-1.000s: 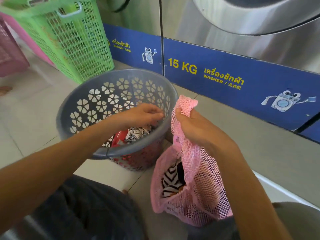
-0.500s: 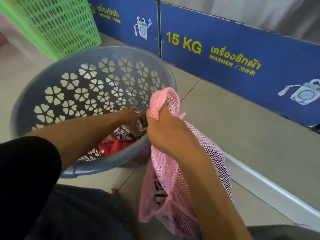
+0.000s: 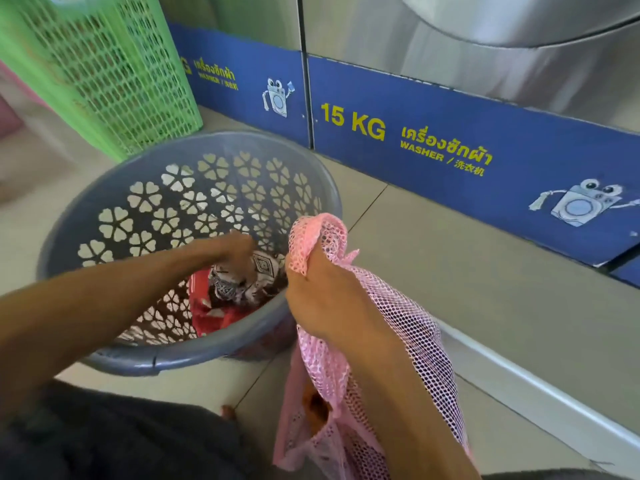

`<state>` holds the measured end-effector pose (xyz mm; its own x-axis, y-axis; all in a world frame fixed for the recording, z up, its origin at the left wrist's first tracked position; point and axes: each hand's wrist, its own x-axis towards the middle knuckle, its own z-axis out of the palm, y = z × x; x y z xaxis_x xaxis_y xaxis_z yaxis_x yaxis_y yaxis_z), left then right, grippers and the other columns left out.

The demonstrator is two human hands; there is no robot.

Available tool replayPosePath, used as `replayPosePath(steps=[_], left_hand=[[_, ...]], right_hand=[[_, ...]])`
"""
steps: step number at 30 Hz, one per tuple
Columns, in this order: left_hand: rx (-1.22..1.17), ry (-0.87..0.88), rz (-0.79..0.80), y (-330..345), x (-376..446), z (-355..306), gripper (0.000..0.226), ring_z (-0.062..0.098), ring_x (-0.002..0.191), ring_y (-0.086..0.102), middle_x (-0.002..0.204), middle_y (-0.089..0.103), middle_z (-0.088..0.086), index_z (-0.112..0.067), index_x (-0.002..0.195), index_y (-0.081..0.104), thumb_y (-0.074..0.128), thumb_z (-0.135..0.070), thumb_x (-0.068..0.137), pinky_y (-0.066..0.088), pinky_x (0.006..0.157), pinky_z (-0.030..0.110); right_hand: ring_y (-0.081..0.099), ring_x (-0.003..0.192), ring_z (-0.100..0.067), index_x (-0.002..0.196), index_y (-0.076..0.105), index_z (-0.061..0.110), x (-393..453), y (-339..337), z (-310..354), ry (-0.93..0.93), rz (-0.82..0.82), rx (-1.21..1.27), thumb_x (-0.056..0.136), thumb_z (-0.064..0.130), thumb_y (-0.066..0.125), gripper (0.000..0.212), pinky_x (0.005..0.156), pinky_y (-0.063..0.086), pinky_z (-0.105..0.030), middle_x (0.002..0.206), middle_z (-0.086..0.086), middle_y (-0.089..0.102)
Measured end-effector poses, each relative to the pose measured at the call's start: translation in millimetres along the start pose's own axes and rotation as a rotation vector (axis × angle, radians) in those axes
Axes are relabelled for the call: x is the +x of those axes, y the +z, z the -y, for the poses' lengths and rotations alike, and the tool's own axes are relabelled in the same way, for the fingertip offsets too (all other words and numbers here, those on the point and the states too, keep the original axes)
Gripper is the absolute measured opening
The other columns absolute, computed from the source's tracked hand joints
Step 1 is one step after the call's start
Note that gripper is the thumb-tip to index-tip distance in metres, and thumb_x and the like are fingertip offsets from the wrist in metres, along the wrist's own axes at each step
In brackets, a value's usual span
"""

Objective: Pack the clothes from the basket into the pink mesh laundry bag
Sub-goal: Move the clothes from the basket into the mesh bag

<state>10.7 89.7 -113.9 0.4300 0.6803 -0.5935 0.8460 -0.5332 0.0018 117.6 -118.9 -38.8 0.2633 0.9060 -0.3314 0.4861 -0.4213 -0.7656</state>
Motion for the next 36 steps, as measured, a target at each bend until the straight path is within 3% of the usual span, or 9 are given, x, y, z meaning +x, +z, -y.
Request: replayPosePath(steps=[5,10,18,21,24,28,30,33,36], left_hand=[[-0.22,0.041,-0.315,-80.6,-83.6,10.5,0.032,0.019,0.078,0.059,0.091,0.068,0.003,-0.017,0.087,0.063,0.08,-0.037,0.068,0.044,0.061,0.024],[-0.84,0.243,-0.534,-137.8,-200.4,-9.0,0.009,0.02,0.065,0.067,0.06,0.07,-0.004,-0.016,0.075,0.067,0.075,-0.012,0.072,0.05,0.048,0.019],[-1.505,0.357,-0.19,-77.2,-235.4,-54.8,0.041,0.02,0.055,0.071,0.063,0.073,0.008,-0.013,0.067,0.073,0.045,-0.021,0.095,0.06,0.054,0.027],[-1.173,0.218,-0.168,-31.0,-201.6,-67.6,0.026,0.029,0.087,0.07,0.087,0.076,0.009,-0.012,0.087,0.074,0.069,-0.036,0.08,0.056,0.09,0.04],[-0.935,0.204,-0.275,-12.7,-186.0,-74.1,0.014,0.014,0.088,0.063,0.087,0.07,-0.006,-0.022,0.093,0.066,0.067,-0.033,0.086,0.045,0.073,0.025],[-0.864,0.239,-0.133,-6.5,-179.4,-75.7,0.043,0.006,0.104,0.062,0.109,0.069,-0.013,-0.033,0.107,0.064,0.083,-0.044,0.07,0.047,0.075,0.019],[-0.857,0.228,-0.162,-4.2,-173.0,-74.0,0.036,0.007,0.097,0.065,0.096,0.072,-0.016,-0.029,0.099,0.067,0.086,-0.036,0.069,0.051,0.075,0.015],[-0.803,0.226,-0.306,-8.0,-164.4,-70.1,0.045,0.017,0.098,0.069,0.092,0.077,-0.006,-0.026,0.095,0.073,0.088,-0.042,0.055,0.054,0.094,0.036],[-0.859,0.201,-0.463,-22.3,-167.6,-64.4,0.045,0.012,0.087,0.069,0.088,0.076,-0.01,-0.025,0.095,0.073,0.086,-0.037,0.054,0.056,0.084,0.031]], right_hand=[[0.046,0.128,-0.038,0.154,0.017,0.019,-4.5,4.9,-1.7,0.065,-0.002,0.074,0.102,0.029,0.036,0.056,0.093,0.035,-0.034,0.148,-0.017,0.041],[0.047,0.129,-0.032,0.151,0.026,0.03,-33.1,-29.8,-7.8,0.025,-0.025,0.104,0.102,0.046,0.03,0.051,0.094,0.038,-0.034,0.148,-0.009,0.044],[0.036,0.14,-0.023,0.15,0.026,0.037,-75.5,-53.0,-24.5,0.003,-0.14,0.284,0.096,0.063,0.029,0.06,0.114,0.031,-0.044,0.156,0.006,0.034],[0.05,0.127,-0.021,0.151,0.029,0.034,-84.5,-60.3,-31.2,0.026,-0.168,0.29,0.1,0.056,0.03,0.056,0.104,0.043,-0.041,0.144,0.004,0.05],[0.042,0.075,-0.001,0.15,0.031,0.031,-92.4,-64.5,-35.7,0.013,-0.181,0.298,0.101,0.053,0.029,0.053,0.064,0.035,-0.021,0.088,0.015,0.051],[0.044,0.126,-0.019,0.151,0.025,0.035,-94.6,-67.7,-38.9,0.043,-0.171,0.328,0.099,0.058,0.027,0.057,0.108,0.034,-0.041,0.152,0.001,0.041],[0.037,0.139,-0.026,0.152,0.023,0.035,-95.8,-68.5,-36.3,0.062,-0.161,0.318,0.098,0.06,0.027,0.059,0.113,0.03,-0.051,0.157,0.002,0.033],[0.031,0.143,-0.028,0.153,0.022,0.032,-96.2,-69.3,-35.3,0.063,-0.155,0.315,0.099,0.059,0.027,0.06,0.115,0.028,-0.053,0.159,0.002,0.029],[0.033,0.142,-0.027,0.152,0.023,0.032,-94.5,-70.3,-38.2,0.065,-0.162,0.318,0.099,0.058,0.028,0.059,0.114,0.03,-0.052,0.158,0.003,0.031]])
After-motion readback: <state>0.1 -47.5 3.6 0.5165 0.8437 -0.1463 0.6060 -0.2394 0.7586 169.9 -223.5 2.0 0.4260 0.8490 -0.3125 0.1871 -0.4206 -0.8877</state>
